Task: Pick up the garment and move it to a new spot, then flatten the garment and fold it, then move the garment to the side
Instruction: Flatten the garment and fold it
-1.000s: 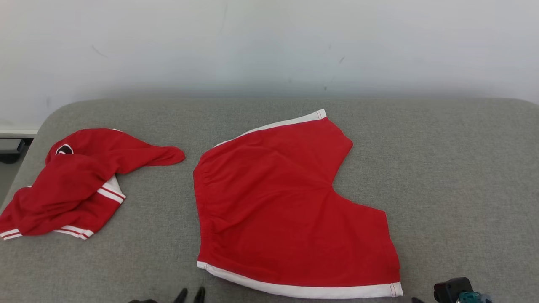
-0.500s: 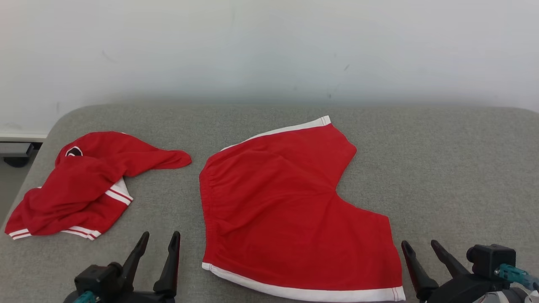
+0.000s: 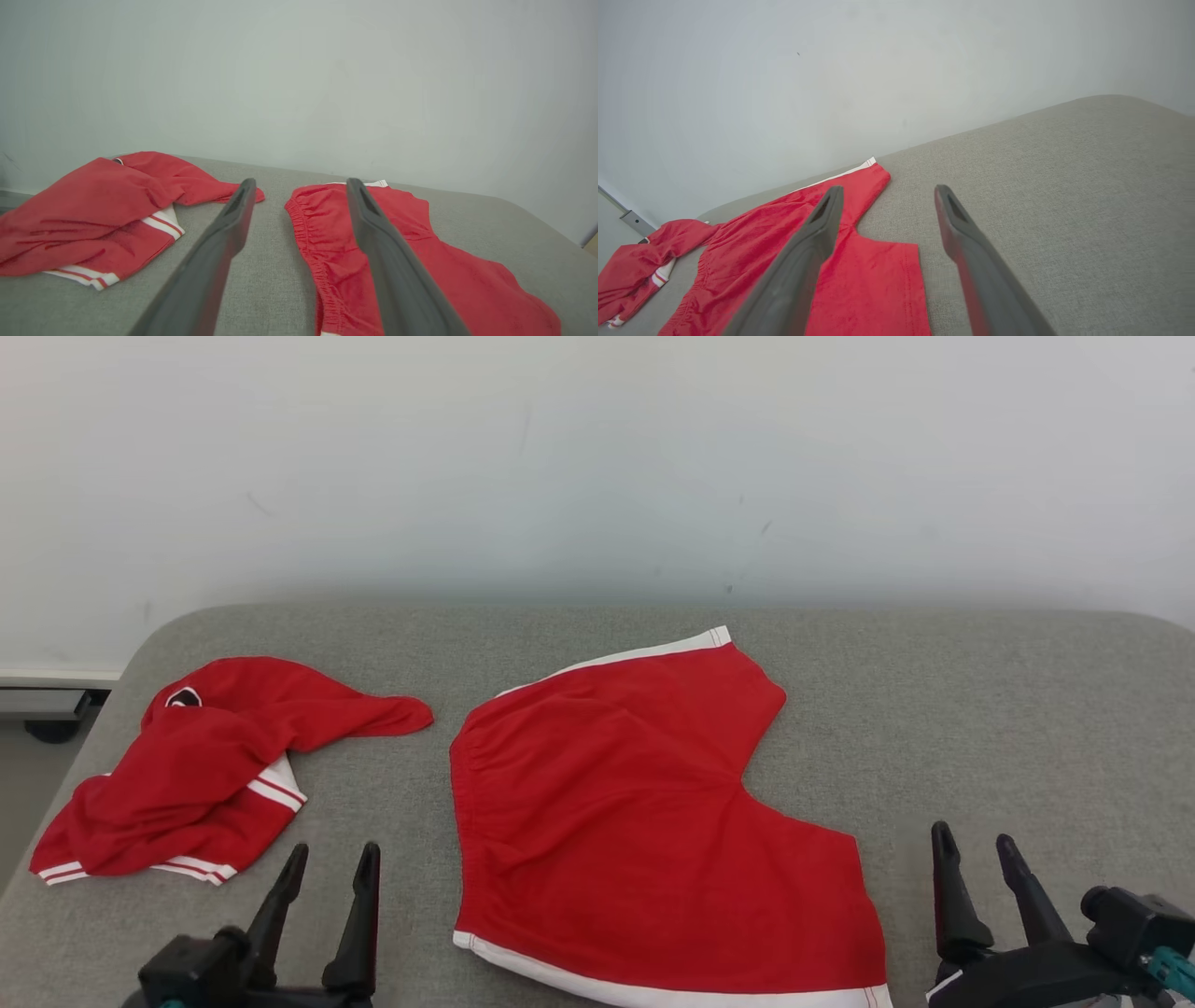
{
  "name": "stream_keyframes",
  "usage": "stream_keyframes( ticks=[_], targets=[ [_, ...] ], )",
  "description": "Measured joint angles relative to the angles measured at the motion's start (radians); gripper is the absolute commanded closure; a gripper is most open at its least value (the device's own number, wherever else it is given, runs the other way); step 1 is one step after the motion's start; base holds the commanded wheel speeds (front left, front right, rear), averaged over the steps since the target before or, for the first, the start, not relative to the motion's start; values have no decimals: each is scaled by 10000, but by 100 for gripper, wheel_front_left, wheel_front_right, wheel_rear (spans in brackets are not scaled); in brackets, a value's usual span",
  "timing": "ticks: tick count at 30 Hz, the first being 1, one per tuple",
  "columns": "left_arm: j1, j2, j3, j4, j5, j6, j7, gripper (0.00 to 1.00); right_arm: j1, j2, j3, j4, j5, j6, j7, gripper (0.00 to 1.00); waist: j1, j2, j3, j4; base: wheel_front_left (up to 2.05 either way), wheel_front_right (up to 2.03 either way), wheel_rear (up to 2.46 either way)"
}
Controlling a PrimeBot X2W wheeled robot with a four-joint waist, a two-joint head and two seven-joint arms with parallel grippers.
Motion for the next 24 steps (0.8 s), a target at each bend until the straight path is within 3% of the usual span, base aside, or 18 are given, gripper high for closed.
stream_keyframes(
  ticks=[10, 24],
  targets=[
    [593, 81, 389, 251, -102, 6, 136, 0, -11, -21, -4, 715, -75, -40, -715, 0, 0, 0, -132, -36, 0, 0, 0],
    [930, -4, 759, 397, -86, 12, 428, 0, -395, -67, 410, 1174, -280, 314, -1158, 0, 0, 0, -223, 18, 0, 0, 0]
  ],
)
